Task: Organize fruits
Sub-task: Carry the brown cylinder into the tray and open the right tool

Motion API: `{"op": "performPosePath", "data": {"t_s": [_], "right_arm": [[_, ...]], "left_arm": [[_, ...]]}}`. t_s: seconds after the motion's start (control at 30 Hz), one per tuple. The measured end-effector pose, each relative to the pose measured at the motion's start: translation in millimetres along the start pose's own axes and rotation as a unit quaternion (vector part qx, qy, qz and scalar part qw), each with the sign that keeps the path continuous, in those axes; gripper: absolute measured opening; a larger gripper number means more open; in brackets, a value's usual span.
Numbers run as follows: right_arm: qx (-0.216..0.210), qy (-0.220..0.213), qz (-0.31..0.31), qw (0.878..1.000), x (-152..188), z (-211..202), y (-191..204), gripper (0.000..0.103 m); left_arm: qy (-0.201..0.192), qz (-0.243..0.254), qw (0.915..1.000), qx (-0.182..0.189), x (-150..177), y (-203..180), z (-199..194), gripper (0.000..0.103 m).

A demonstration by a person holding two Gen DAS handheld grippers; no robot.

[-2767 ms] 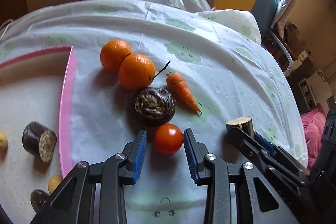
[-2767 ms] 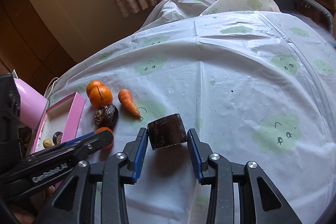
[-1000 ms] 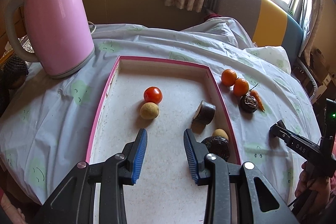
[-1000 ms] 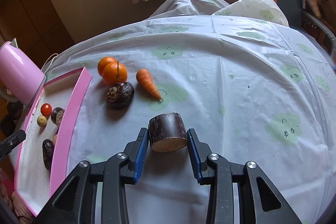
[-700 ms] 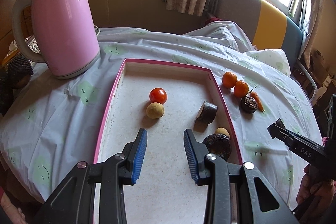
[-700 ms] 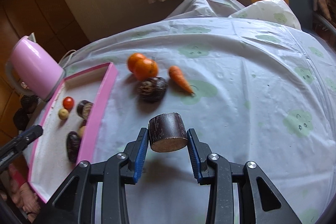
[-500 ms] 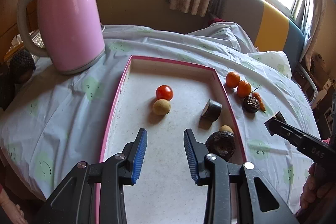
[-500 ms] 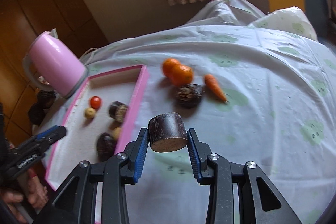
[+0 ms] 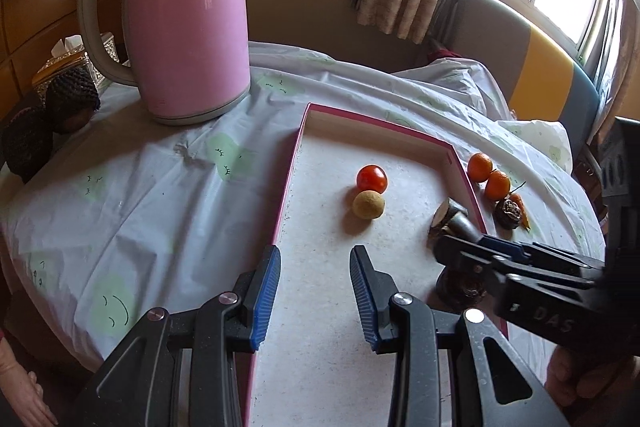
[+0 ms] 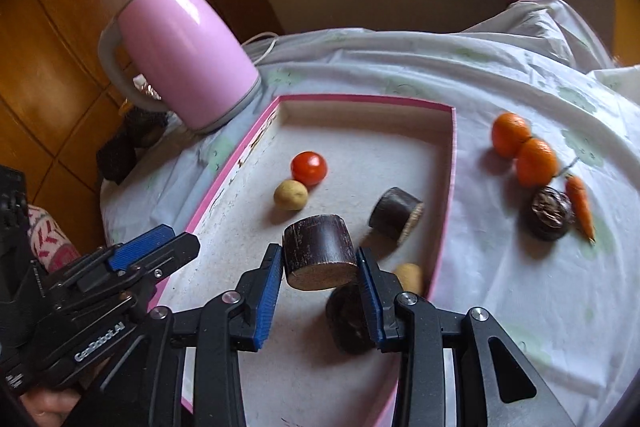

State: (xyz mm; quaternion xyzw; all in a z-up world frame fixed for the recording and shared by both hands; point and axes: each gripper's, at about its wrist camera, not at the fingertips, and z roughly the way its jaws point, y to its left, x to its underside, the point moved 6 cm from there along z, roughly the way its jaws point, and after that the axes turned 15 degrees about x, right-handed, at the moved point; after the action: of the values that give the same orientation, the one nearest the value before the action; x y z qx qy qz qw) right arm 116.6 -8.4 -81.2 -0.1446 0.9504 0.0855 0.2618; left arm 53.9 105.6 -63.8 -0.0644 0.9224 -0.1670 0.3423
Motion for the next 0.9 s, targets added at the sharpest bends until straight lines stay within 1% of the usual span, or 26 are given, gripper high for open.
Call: {"op": "performPosePath", "data": {"t_s": [0.23,0.43,0.6,0.9], "right_arm": [[0.013,0.006,0.009,1.0,0,12,-2,0.039],[0.02,-0.003,0.015,1.0,1,8,-6,0.04],[0.035,-0.017,0.022,0.999,5,-3,-13,0.041],[0.071,-0.054,0.043,0.995,11,-30,-34,0.053]], "left_arm": [[0.005,0.004,1.0,0.002,2,-4,2,0.036],[0.007,0.008,0.9999,0.004,3,-9,3,0.036],[0.007,0.015,0.9999,0.005,5,-14,3,0.036],[0.012,0.027,0.9995,0.01,7,-24,4,0.036]]}}
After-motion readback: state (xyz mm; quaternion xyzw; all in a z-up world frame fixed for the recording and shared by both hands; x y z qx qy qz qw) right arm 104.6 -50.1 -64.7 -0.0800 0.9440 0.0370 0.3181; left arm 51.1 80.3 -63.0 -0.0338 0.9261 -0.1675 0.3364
